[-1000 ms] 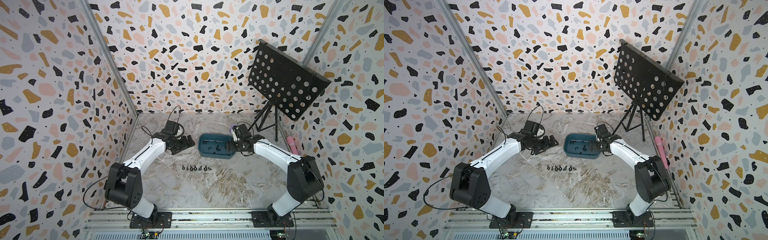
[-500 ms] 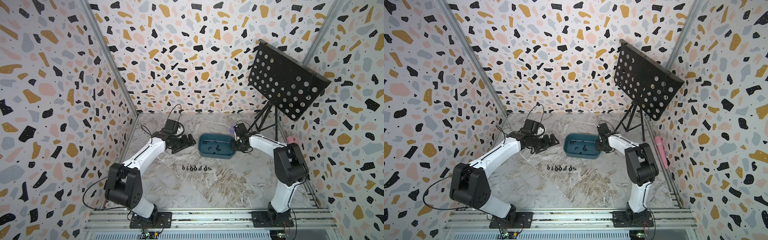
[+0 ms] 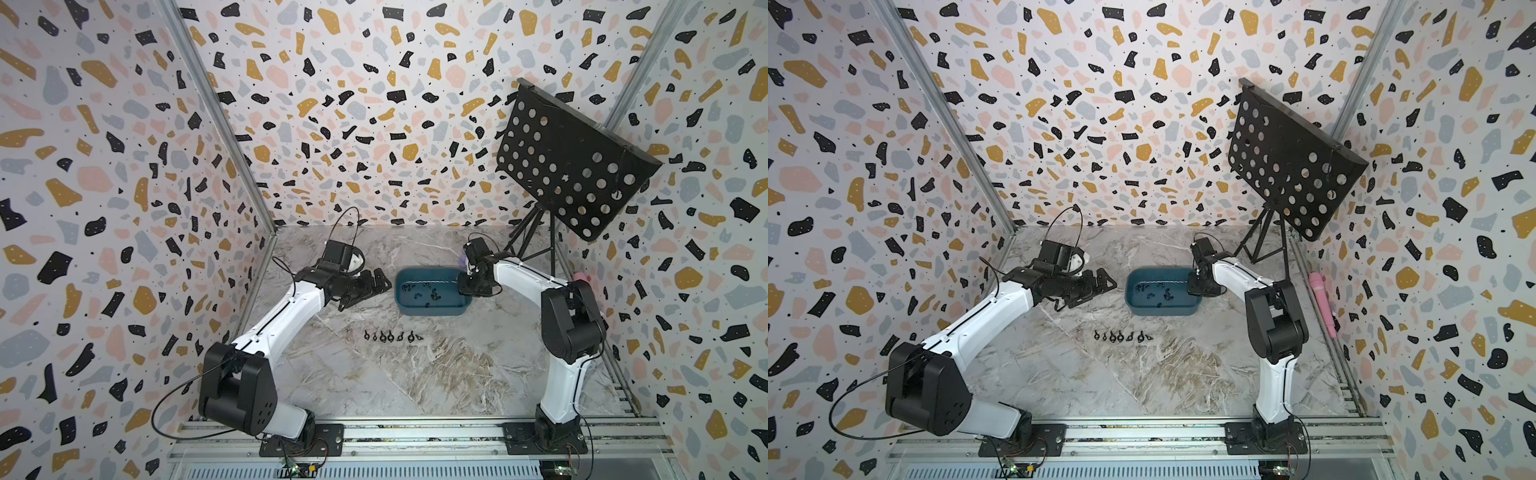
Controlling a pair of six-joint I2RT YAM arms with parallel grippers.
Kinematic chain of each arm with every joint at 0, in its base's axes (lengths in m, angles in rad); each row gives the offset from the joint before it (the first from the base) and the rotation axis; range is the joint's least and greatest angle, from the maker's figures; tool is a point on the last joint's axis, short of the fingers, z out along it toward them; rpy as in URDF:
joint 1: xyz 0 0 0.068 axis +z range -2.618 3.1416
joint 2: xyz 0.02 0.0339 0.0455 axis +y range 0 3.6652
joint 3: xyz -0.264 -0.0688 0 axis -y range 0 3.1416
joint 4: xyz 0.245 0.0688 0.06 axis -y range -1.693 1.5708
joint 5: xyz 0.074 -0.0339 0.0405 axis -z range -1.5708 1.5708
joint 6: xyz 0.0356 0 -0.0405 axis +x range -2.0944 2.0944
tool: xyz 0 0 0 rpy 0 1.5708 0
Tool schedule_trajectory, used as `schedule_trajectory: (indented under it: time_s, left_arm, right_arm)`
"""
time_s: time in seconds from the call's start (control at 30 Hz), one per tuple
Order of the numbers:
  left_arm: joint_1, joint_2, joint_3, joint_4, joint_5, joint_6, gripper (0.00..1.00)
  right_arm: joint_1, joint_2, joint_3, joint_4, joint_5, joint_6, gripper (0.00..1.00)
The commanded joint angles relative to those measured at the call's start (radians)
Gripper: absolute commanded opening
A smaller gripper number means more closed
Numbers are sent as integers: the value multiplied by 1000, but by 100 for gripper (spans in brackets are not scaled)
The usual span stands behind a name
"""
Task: Take out the wing nut from the storage box
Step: Adjust the storage box at the center of the board.
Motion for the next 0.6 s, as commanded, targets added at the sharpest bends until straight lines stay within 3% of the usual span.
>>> schedule_trajectory:
  time_s: [0.0, 0.13, 0.3, 0.57]
  left_arm:
    - [3, -40, -29, 6, 13, 25, 100]
    - [3, -67, -57, 20, 27, 29, 100]
    - [3, -85, -95, 49, 50, 24, 100]
    - [3, -94, -113, 61, 60, 22, 100]
  right_arm:
    - [-13, -10, 111, -201, -72, 39, 0]
    - [-40, 18, 217, -380, -166, 71, 0]
    - [-86, 91, 270, -549, -396, 102, 0]
    - [-94, 60, 210, -552, -394, 140, 0]
